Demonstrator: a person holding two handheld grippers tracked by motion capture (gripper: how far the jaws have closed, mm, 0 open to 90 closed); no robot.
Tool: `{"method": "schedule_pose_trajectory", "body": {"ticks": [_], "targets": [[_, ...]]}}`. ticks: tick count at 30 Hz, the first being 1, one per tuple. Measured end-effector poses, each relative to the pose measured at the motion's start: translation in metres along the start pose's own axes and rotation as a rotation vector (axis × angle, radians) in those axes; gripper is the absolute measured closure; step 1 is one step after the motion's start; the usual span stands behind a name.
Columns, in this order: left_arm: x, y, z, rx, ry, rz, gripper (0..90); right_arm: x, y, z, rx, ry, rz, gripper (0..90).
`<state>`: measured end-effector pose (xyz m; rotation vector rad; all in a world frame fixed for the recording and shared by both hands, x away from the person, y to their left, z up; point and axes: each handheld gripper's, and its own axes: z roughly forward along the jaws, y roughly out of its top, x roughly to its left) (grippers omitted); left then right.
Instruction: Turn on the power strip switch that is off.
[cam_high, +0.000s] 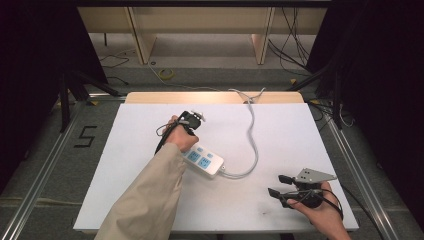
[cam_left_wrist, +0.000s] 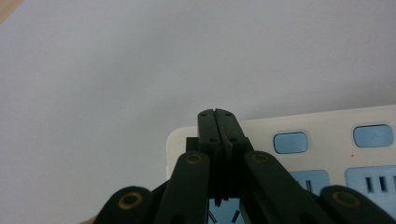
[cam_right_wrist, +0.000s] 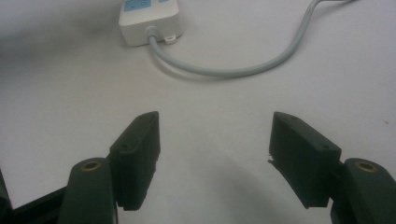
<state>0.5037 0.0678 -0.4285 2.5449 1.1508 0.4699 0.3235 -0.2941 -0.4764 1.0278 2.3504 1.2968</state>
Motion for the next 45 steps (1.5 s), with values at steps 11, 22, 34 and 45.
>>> {"method": "schedule_pose_trajectory", "body": {"ticks": [11,22,34,45], "targets": [[0.0011,-0.0025,0.0035,0.007,-0.004,-0.007,89.8,0.0003,0.0001,0.0001,0.002,0.001,0.0,34.7],[0.0004,-0.0026,0.005,0.01,-0.006,-0.008,89.8,0.0002,0.0,0.0001,0.001,0.001,0.001,34.7],[-0.0005,-0.003,0.0055,0.02,0.003,-0.005,89.8,0.0003,0.0001,0.0,0.001,0.001,-0.001,34.6],[-0.0023,-0.0026,0.007,0.021,0.011,-0.008,89.9,0.0007,0.0002,0.0002,0.002,0.001,0.0,34.6]]}}
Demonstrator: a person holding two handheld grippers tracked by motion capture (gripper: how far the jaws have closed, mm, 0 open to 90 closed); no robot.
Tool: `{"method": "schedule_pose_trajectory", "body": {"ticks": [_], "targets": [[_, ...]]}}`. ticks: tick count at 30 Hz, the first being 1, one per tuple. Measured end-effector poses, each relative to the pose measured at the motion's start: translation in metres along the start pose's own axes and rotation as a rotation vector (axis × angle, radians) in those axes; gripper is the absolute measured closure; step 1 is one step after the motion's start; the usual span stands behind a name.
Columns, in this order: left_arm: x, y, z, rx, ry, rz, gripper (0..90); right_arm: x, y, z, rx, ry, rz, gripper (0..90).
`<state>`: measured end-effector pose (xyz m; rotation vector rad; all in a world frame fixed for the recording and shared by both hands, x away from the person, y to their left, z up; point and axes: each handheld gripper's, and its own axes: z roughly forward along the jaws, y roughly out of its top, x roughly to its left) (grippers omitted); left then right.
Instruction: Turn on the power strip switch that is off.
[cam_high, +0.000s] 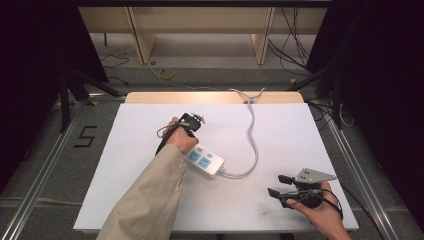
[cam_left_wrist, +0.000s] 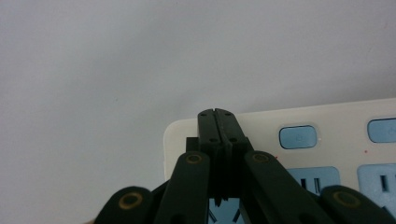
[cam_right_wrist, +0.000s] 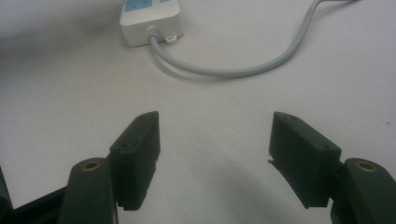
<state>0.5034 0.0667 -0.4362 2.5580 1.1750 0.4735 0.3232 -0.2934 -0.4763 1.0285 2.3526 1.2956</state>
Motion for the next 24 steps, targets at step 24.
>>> {"method": "schedule_pose_trajectory", "body": {"ticks": [24], "targets": [[-0.0007,0.0008,0.0011,0.013,0.002,0.007,90.0,0.0007,0.0003,-0.0001,0.001,0.0,-0.001,34.6]]}}
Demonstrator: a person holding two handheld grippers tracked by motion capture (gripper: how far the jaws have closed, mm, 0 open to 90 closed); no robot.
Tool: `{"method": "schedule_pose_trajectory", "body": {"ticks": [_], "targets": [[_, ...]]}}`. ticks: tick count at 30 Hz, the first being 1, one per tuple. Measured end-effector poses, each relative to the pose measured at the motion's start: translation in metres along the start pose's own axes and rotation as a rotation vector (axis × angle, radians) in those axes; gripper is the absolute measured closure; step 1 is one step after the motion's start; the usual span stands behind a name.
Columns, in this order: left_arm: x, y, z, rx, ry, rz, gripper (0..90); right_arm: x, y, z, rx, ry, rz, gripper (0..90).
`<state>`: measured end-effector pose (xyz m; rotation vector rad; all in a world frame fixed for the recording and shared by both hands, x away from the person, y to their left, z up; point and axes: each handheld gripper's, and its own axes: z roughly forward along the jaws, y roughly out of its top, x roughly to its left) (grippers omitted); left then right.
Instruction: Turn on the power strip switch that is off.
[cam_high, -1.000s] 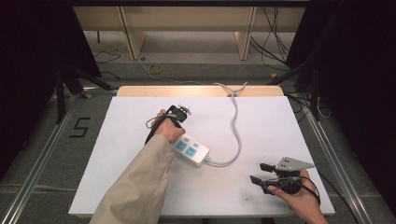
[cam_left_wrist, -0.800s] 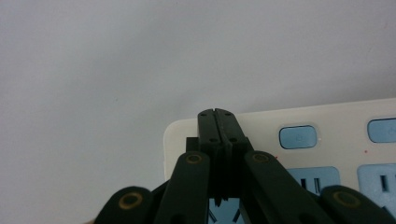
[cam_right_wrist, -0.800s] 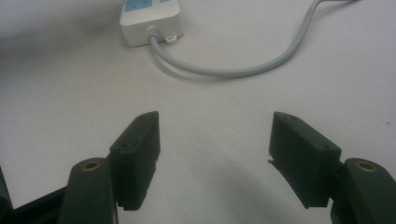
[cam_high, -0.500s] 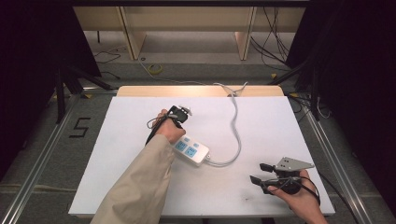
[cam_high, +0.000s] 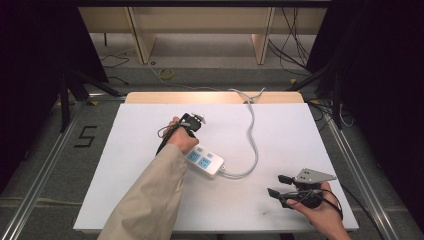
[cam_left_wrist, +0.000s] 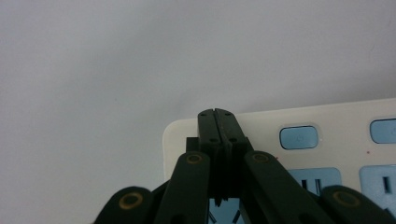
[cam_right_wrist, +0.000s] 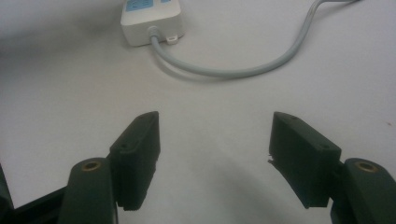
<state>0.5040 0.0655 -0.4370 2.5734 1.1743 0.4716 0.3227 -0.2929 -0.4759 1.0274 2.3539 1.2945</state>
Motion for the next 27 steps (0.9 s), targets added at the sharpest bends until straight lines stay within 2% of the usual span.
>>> {"method": "schedule_pose_trajectory", "body": {"ticks": [27], "targets": [[-0.0023,0.0005,0.0007,0.004,0.015,0.006,90.0,0.0003,0.0002,-0.0001,0.0,0.0,-0.004,34.6]]}}
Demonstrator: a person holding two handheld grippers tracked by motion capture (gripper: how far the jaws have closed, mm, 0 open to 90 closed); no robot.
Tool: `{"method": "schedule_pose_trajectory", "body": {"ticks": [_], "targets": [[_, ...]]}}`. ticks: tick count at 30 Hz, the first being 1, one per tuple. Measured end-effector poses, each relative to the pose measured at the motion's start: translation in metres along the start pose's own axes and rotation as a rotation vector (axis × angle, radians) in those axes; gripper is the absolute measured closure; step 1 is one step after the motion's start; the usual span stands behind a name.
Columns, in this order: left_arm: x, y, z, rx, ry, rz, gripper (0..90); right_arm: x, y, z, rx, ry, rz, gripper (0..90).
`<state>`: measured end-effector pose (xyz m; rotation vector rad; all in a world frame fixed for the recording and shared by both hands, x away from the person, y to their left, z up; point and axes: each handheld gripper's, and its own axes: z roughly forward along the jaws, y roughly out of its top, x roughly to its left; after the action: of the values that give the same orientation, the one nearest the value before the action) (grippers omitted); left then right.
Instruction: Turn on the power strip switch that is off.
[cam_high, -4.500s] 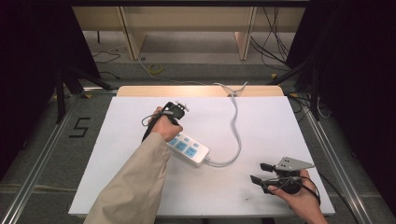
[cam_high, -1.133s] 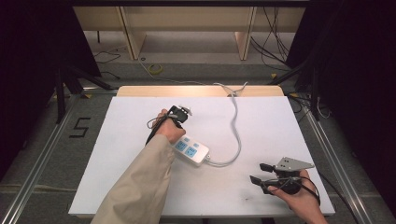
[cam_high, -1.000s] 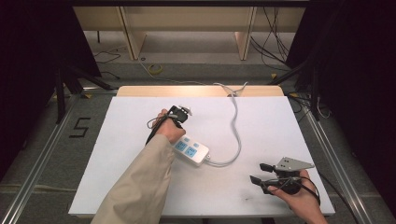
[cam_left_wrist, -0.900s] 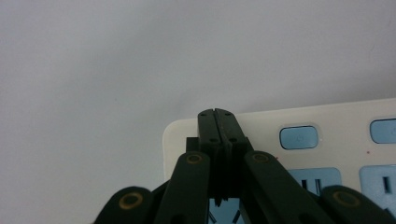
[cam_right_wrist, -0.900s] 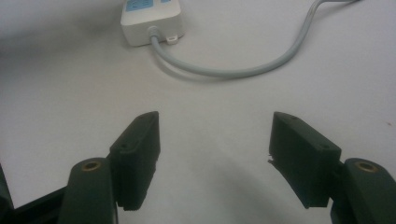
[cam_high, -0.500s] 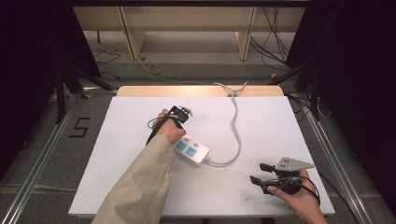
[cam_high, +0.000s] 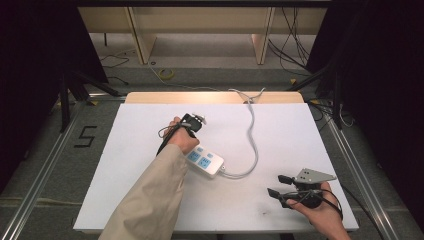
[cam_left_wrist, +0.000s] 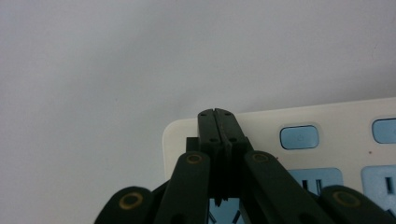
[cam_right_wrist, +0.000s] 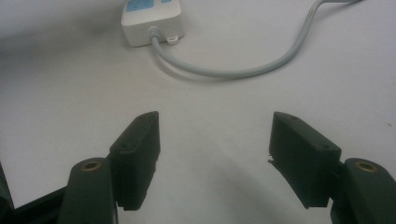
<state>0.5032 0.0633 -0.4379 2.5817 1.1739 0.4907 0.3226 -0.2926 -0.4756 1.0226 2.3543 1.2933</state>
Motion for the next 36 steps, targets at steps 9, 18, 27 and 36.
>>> {"method": "schedule_pose_trajectory", "body": {"ticks": [9,18,27,36], "targets": [[-0.001,0.0,0.0,0.004,0.008,0.01,90.0,0.0001,0.0001,-0.0001,-0.001,-0.001,-0.001,34.6],[-0.0029,-0.0004,0.0005,0.003,0.018,0.025,90.0,0.0003,0.0002,-0.0002,-0.002,0.0,0.0,34.7],[-0.0007,-0.0021,0.0002,-0.011,0.004,0.007,89.8,-0.0004,-0.0001,0.0001,0.002,0.0,0.004,34.7],[0.002,-0.0048,-0.0006,-0.042,-0.013,-0.009,89.7,-0.0009,-0.0001,0.0004,0.0,-0.001,0.006,34.6]]}}
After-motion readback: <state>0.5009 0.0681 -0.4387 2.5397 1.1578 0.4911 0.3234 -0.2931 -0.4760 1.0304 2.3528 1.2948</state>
